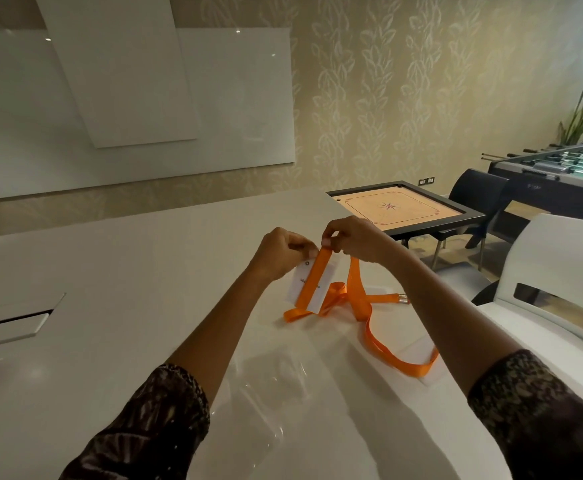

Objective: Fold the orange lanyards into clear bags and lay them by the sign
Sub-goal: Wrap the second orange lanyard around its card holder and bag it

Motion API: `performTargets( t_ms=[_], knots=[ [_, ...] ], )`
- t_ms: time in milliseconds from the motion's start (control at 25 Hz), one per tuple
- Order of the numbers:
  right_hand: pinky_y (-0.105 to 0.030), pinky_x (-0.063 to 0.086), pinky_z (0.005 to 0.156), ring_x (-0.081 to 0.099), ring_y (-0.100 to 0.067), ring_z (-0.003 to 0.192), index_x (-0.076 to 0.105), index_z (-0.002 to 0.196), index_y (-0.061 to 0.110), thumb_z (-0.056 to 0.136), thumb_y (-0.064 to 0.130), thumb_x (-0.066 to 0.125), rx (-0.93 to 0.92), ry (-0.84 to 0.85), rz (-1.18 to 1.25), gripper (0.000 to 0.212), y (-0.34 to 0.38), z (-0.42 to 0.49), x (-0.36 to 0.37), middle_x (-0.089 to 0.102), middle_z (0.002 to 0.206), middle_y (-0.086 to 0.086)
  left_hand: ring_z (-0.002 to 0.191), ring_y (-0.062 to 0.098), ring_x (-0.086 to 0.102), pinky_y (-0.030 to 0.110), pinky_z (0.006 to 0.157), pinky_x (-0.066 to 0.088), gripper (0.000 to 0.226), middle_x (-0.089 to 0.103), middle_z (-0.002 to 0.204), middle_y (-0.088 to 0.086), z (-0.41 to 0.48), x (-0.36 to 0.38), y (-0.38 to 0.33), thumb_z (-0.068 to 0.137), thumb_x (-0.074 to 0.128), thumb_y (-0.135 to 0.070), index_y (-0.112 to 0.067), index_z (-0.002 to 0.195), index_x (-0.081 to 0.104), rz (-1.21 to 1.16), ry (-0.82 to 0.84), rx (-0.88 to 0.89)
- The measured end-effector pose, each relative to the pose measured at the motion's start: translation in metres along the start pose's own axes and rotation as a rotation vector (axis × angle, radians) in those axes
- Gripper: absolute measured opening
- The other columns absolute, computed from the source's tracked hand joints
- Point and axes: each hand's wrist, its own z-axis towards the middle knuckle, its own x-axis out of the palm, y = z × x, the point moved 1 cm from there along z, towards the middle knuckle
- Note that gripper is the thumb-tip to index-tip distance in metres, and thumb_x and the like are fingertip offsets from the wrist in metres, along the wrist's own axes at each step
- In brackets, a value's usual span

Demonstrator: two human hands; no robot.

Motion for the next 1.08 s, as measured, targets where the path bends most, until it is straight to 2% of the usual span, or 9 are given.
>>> performTargets(
  t_ms=[80, 200, 320, 440, 600, 720, 840, 920, 1080],
  knots=[
    [-0.027, 0.046, 0.070, 0.057, -0.019, 0.076, 0.065, 0.096, 0.016, 0.094, 0.016, 0.056, 0.009, 0.125, 0.108, 0.009, 0.000, -0.002, -0.001, 0.064, 0.087, -0.008, 0.096, 0.026, 0.067, 0.036, 0.087, 0.056, 0.019, 0.072, 0.104, 0.011, -0.004, -0.004, 0.003, 0.088, 0.066, -0.018, -0.006, 0.101, 0.073, -0.097, 0.064, -0.032],
    [-0.027, 0.050, 0.075, 0.059, -0.016, 0.082, 0.066, 0.096, 0.021, 0.097, 0.014, 0.051, 0.001, 0.256, 0.225, 0.016, -0.005, -0.008, -0.001, 0.064, 0.094, -0.006, 0.093, 0.022, 0.067, 0.029, 0.079, 0.057, 0.014, 0.071, 0.103, 0.010, -0.012, -0.006, 0.008, 0.088, 0.065, -0.018, -0.011, 0.099, 0.071, -0.276, 0.119, -0.088],
    [-0.040, 0.052, 0.087, 0.060, -0.024, 0.095, 0.067, 0.098, 0.018, 0.098, 0.007, 0.046, -0.018, 0.287, 0.512, 0.023, -0.017, -0.011, 0.007, 0.062, 0.104, -0.014, 0.091, 0.020, 0.069, 0.031, 0.079, 0.058, 0.015, 0.071, 0.101, 0.010, -0.015, -0.010, 0.007, 0.089, 0.064, -0.018, -0.011, 0.101, 0.071, -0.410, 0.140, -0.104],
    [-0.035, 0.055, 0.080, 0.063, -0.026, 0.098, 0.065, 0.109, 0.015, 0.099, 0.007, 0.044, -0.067, 0.246, 0.778, 0.024, -0.025, -0.012, 0.020, 0.062, 0.111, -0.015, 0.090, 0.020, 0.069, 0.035, 0.082, 0.058, 0.014, 0.072, 0.097, 0.006, -0.009, -0.017, -0.002, 0.089, 0.064, -0.018, -0.012, 0.100, 0.071, -0.502, 0.137, -0.131],
    [-0.033, 0.056, 0.079, 0.065, -0.025, 0.103, 0.058, 0.124, 0.021, 0.100, 0.008, 0.040, -0.092, 0.152, 0.966, 0.032, -0.029, -0.012, 0.031, 0.063, 0.117, -0.010, 0.097, 0.023, 0.067, 0.035, 0.082, 0.056, 0.021, 0.071, 0.104, 0.005, 0.001, -0.025, -0.015, 0.090, 0.063, -0.022, -0.014, 0.107, 0.069, -0.479, 0.102, -0.188],
    [-0.033, 0.056, 0.079, 0.066, -0.023, 0.099, 0.059, 0.124, 0.020, 0.101, 0.013, 0.039, -0.073, 0.107, 1.004, 0.031, -0.031, -0.012, 0.034, 0.064, 0.115, -0.011, 0.098, 0.024, 0.067, 0.030, 0.075, 0.056, 0.020, 0.070, 0.103, 0.005, 0.005, -0.029, -0.023, 0.089, 0.064, -0.021, -0.012, 0.106, 0.068, -0.492, 0.069, -0.231],
    [-0.033, 0.056, 0.077, 0.067, -0.021, 0.094, 0.059, 0.123, 0.017, 0.102, 0.019, 0.038, -0.015, 0.173, 1.144, 0.030, -0.032, -0.014, 0.032, 0.062, 0.111, -0.013, 0.098, 0.024, 0.067, 0.032, 0.079, 0.055, 0.020, 0.070, 0.103, 0.006, 0.008, -0.033, -0.030, 0.088, 0.065, -0.021, -0.012, 0.105, 0.069, -0.492, 0.061, -0.243],
    [-0.037, 0.057, 0.079, 0.067, -0.023, 0.100, 0.058, 0.124, 0.016, 0.101, 0.024, 0.042, 0.012, 0.226, 1.208, 0.030, -0.032, -0.016, 0.030, 0.063, 0.112, -0.013, 0.096, 0.023, 0.067, 0.033, 0.080, 0.055, 0.016, 0.070, 0.101, 0.005, 0.009, -0.036, -0.034, 0.087, 0.066, -0.021, -0.014, 0.102, 0.069, -0.473, 0.066, -0.238],
    [-0.039, 0.057, 0.082, 0.066, -0.024, 0.106, 0.058, 0.120, 0.018, 0.089, 0.033, 0.049, 0.011, 0.284, 1.284, 0.036, -0.030, -0.021, 0.027, 0.067, 0.111, -0.007, 0.086, 0.015, 0.066, 0.025, 0.066, 0.053, 0.004, 0.070, 0.092, -0.002, 0.009, -0.039, -0.038, 0.086, 0.069, -0.023, -0.021, 0.089, 0.068, -0.482, 0.058, -0.259]
  ],
)
